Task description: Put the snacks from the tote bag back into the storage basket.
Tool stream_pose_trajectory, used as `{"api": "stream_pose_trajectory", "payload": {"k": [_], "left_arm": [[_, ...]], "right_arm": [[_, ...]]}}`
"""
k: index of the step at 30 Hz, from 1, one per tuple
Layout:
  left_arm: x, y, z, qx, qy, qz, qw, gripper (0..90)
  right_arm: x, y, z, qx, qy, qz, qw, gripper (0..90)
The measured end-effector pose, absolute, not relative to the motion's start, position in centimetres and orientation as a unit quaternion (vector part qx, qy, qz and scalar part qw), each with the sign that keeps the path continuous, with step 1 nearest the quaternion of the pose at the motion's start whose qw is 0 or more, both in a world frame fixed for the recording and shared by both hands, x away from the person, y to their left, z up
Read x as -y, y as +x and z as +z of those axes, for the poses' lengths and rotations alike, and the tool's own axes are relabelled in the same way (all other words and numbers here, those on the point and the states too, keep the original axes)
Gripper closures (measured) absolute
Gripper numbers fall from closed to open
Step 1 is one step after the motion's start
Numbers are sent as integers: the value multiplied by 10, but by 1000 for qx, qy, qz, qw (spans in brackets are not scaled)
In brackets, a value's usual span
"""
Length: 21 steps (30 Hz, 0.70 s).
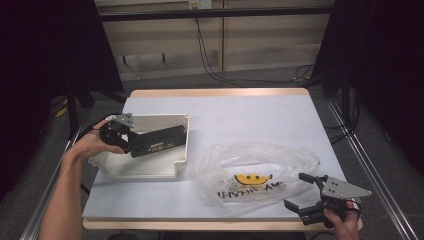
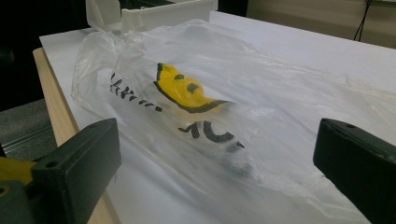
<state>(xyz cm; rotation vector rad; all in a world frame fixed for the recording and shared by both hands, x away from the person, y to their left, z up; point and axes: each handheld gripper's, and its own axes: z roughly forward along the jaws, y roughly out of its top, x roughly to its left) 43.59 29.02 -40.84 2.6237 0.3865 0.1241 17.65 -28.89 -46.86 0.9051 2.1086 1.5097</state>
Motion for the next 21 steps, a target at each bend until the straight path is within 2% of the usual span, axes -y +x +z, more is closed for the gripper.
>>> {"api": "stream_pose_trajectory", "payload": {"k": [8,16,21], "left_arm": [[-283,450,-411,-129,973,19,191,427],[-280,459,-417,-142,973,14,183,425],[-274,462,-419,-140,977,18,158,425]], "right_arm": [[289,177,-469,-754,321,538,196,4],[289,177,-469,-754,322,537,196,3],[289,178,-469,-754,322,538,196,3]]}}
